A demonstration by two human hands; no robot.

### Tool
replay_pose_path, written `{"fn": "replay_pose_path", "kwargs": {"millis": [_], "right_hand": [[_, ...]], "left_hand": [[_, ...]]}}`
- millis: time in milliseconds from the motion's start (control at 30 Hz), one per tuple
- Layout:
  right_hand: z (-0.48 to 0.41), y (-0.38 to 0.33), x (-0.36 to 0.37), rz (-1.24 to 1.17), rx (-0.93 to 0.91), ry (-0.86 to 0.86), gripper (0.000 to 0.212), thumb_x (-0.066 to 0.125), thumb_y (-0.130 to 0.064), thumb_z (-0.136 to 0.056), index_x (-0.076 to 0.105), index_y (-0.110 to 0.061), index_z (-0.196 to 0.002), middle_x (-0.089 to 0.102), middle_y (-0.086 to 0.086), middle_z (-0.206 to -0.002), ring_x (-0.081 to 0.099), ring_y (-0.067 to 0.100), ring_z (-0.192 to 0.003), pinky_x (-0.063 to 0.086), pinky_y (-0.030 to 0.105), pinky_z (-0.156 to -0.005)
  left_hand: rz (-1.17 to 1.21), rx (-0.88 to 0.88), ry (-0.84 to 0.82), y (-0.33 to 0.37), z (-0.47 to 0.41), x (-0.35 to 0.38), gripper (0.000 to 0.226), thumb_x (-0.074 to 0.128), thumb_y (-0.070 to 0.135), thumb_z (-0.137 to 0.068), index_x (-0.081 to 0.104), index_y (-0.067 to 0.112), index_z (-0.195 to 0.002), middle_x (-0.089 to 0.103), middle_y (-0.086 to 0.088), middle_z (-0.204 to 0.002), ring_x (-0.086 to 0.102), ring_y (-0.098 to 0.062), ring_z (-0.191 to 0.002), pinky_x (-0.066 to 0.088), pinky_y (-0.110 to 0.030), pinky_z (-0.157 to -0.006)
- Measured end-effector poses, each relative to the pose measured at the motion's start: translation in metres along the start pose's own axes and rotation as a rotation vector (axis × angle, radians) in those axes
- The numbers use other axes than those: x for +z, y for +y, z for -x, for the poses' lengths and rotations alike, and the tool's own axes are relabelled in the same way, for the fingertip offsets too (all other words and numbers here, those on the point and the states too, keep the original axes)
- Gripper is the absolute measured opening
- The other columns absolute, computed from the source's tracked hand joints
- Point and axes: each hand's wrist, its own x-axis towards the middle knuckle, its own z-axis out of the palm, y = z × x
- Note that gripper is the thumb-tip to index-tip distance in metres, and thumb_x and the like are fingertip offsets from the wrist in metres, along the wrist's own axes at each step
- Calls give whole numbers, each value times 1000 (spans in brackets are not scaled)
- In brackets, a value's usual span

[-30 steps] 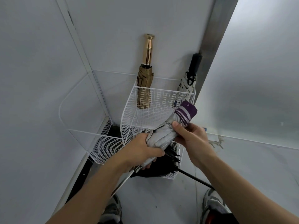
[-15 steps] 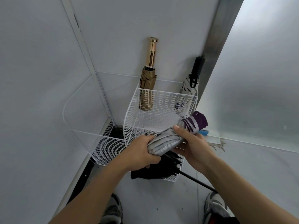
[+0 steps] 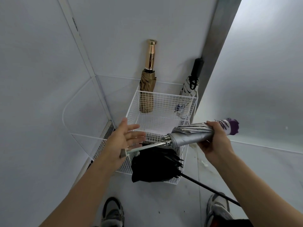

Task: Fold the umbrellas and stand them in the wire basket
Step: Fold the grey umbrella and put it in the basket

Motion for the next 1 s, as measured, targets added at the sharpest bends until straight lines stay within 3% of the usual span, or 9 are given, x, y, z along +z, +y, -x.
{"fn": "replay_pose_path", "kwargs": {"millis": [133,333,667,767,833,900,1000], "right_hand": [[6,11,5,26,13,-27,10,71,-20,-85,64,-12,-86,69,6,-82,68,18,-69,57,26,-53],[17,27,15,80,11,-105,17,74,-23,-83,65,-11,-92,73,6,-80,71,18,-68,57,33,-63],[32,38,19,38,38,-111,19,72,-21,-87,67,-6,-98,75,6,-74,74,17,-65,56,26,-52],[34,39,19,38,61,-128,19,73,-20,-86,66,-6,-98,75,6,-73,74,16,-63,56,26,-51],[33,37,19,58,62,-143,21,73,-20,-85,66,-7,-100,76,6,-76,74,16,-64,56,26,-51],[30,35,17,78,38,-150,23,74,-19,-85,66,-7,-103,76,7,-80,74,17,-67,57,28,-53],[28,40,15,92,80,-187,30,75,-21,-84,67,-4,-107,77,11,-88,75,20,-74,58,29,-56]], "left_hand": [[77,88,143,-3,-4,11,53,34,53,-101,64,12,-116,75,-10,-105,69,-25,-103,53,-40,-86],[42,118,178,-11,-1,36,52,31,53,-102,67,15,-104,73,-8,-105,67,-22,-105,50,-41,-95],[93,137,261,-13,-4,38,50,37,49,-102,66,9,-101,74,-11,-92,68,-24,-89,50,-37,-78],[-49,73,176,-11,0,38,43,45,45,-100,66,8,-106,73,-10,-91,67,-22,-86,46,-34,-74],[-235,-15,25,-7,7,37,36,53,42,-96,67,11,-108,72,-6,-94,66,-21,-90,46,-30,-71],[-279,-90,-175,-4,12,32,37,61,42,-91,69,11,-110,73,-12,-102,69,-28,-91,53,-30,-65],[-313,-59,-228,-9,14,24,40,73,45,-78,73,12,-100,73,-15,-94,69,-31,-69,48,-27,-47]]}}
